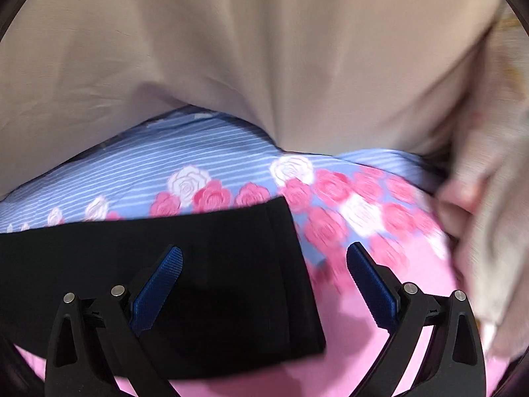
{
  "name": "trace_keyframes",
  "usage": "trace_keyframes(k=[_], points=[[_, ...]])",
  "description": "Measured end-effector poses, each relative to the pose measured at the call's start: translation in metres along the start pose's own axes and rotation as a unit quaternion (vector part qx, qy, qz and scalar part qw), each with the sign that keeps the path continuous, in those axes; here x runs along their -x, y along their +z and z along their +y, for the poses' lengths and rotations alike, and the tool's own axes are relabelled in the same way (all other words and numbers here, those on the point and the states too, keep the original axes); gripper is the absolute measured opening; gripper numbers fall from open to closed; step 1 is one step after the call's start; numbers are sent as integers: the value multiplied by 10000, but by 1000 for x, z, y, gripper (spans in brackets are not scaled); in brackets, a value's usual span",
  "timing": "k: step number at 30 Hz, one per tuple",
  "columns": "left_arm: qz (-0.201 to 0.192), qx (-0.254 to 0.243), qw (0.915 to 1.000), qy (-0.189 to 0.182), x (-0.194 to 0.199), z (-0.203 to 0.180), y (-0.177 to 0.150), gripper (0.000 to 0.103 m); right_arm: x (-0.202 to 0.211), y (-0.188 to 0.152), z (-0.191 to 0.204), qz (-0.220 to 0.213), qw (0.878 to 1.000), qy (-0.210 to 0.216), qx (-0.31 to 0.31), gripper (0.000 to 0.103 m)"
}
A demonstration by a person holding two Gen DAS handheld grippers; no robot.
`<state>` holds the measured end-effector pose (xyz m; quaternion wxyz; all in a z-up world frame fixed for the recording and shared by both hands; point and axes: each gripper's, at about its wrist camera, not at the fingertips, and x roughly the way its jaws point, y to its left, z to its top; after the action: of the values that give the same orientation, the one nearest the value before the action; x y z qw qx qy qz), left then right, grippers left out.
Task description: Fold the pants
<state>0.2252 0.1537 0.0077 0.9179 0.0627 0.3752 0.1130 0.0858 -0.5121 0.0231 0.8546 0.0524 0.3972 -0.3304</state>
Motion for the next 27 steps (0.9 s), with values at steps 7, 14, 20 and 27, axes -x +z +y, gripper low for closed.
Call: trace_keyframes(k=[7, 14, 20, 27], points=[[180, 431, 9962, 742, -84, 97, 53, 98, -35, 15, 0, 165, 9991, 371, -77, 98], [1136, 752, 9905, 193, -179, 136, 64, 98, -31, 28, 11, 220, 9983, 534, 3, 42], [1671, 1263, 9773, -314, -205, 140, 62, 29, -16, 28, 32, 176, 9982, 548, 178, 16], [761, 1374, 9863, -508, -122, 150, 70, 22, 36, 30, 37, -391, 9971, 658, 32, 14]])
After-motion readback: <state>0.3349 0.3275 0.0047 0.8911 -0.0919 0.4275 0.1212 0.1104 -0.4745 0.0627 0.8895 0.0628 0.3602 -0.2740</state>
